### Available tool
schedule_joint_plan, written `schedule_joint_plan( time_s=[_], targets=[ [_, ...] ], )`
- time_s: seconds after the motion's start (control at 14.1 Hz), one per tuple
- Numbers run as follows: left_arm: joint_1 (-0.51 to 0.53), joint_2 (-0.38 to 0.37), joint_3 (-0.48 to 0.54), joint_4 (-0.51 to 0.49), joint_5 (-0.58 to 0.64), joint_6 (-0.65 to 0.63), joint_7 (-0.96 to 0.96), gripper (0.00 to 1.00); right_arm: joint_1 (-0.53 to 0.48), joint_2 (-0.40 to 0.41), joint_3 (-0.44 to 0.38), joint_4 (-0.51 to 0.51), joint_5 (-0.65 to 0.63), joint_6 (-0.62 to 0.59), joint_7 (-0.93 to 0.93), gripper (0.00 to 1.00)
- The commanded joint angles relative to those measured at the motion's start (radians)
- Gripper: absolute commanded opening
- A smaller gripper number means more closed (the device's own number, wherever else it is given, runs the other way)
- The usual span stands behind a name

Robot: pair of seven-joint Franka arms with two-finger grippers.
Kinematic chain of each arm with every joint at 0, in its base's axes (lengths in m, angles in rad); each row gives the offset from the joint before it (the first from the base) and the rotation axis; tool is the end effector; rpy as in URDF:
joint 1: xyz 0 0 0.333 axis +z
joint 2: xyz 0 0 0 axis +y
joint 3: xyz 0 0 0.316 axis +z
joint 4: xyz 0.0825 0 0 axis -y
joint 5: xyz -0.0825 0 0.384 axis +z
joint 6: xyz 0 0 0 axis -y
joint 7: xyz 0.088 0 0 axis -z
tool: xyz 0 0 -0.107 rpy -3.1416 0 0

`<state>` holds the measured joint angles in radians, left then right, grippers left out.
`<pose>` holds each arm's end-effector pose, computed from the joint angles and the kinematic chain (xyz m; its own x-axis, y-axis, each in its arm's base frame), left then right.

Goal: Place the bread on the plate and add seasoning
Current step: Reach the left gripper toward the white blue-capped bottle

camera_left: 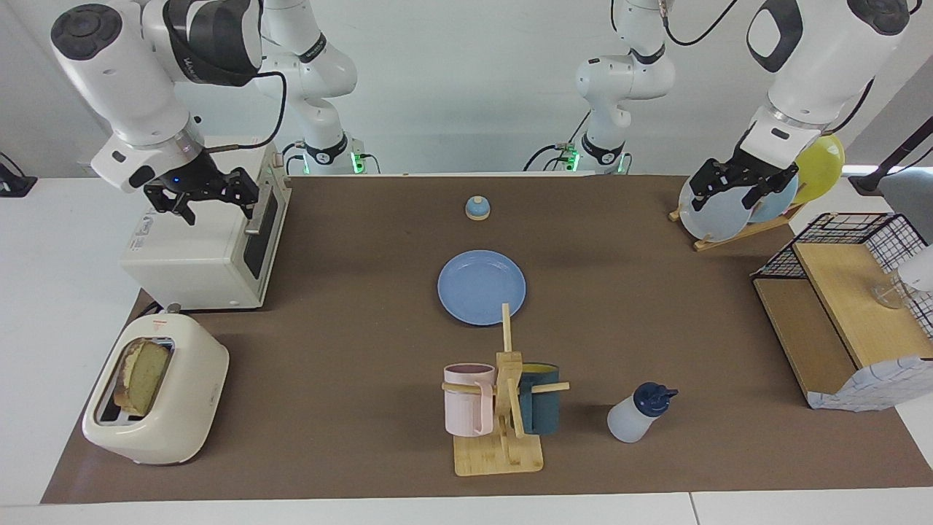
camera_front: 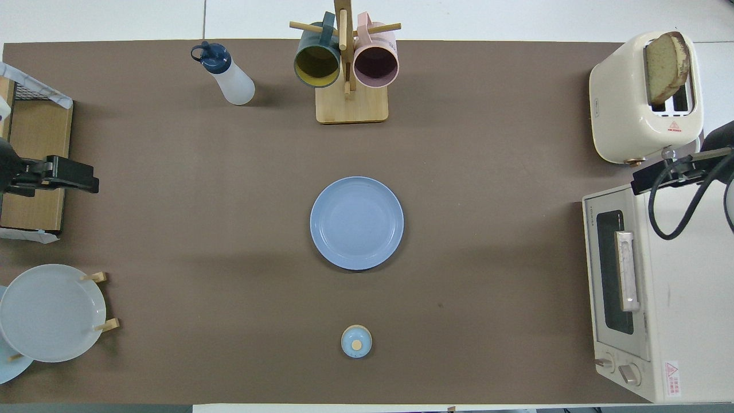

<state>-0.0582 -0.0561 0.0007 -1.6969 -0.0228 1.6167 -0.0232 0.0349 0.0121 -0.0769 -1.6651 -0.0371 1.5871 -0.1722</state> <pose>0.5379 -0.0333 0.5995 0.9991 -0.0332 -0.0246 -0.0327 -0.9992 0.0222 0.5543 -0.0270 0.5748 0.9869 0.1304 -0.0951 0.1331 -0.9909 0.0218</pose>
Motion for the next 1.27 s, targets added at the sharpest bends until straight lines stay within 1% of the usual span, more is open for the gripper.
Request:
schedule_joint_plan(
  time_s=[0.0,0.21,0.57,0.85,0.92,0.99,1.13,1.2],
  targets=[
    [-0.003,-0.019,-0.002,-0.015,-0.014,0.008,0.006,1.00,-0.001,-0.018,-0.006,-0.018,0.019,0.004,-0.006,1.00],
    [-0.006,-0.024,-0.004,-0.023,-0.014,0.014,0.013,1.00,-0.001,-0.018,-0.006,-0.018,0.019,0.004,-0.006,1.00],
    [-0.020,-0.034,-0.011,-0.033,0.017,-0.021,0.014,1.00,-0.001,-0.018,-0.006,-0.018,0.019,0.004,-0.006,1.00],
    [-0.052,-0.044,-0.016,-0.072,0.017,0.047,0.009,1.00,-0.001,-0.018,-0.006,-0.018,0.019,0.004,-0.006,1.00],
    [-0.052,-0.057,-0.018,-0.105,0.015,0.093,0.009,1.00,-0.001,-0.018,-0.006,-0.018,0.019,0.004,-0.006,1.00],
    [-0.054,-0.080,-0.019,-0.160,0.012,0.162,0.008,1.00,-0.001,-0.018,-0.006,-0.018,0.019,0.004,-0.006,1.00],
    [-0.096,-0.134,-0.019,-0.309,0.012,0.381,-0.007,1.00,-0.001,-0.018,-0.006,-0.018,0.019,0.004,-0.006,1.00],
    [-0.119,-0.149,-0.018,-0.381,0.012,0.494,-0.012,1.00,-0.001,-0.017,-0.006,-0.018,0.019,0.004,-0.006,1.00]
  ],
)
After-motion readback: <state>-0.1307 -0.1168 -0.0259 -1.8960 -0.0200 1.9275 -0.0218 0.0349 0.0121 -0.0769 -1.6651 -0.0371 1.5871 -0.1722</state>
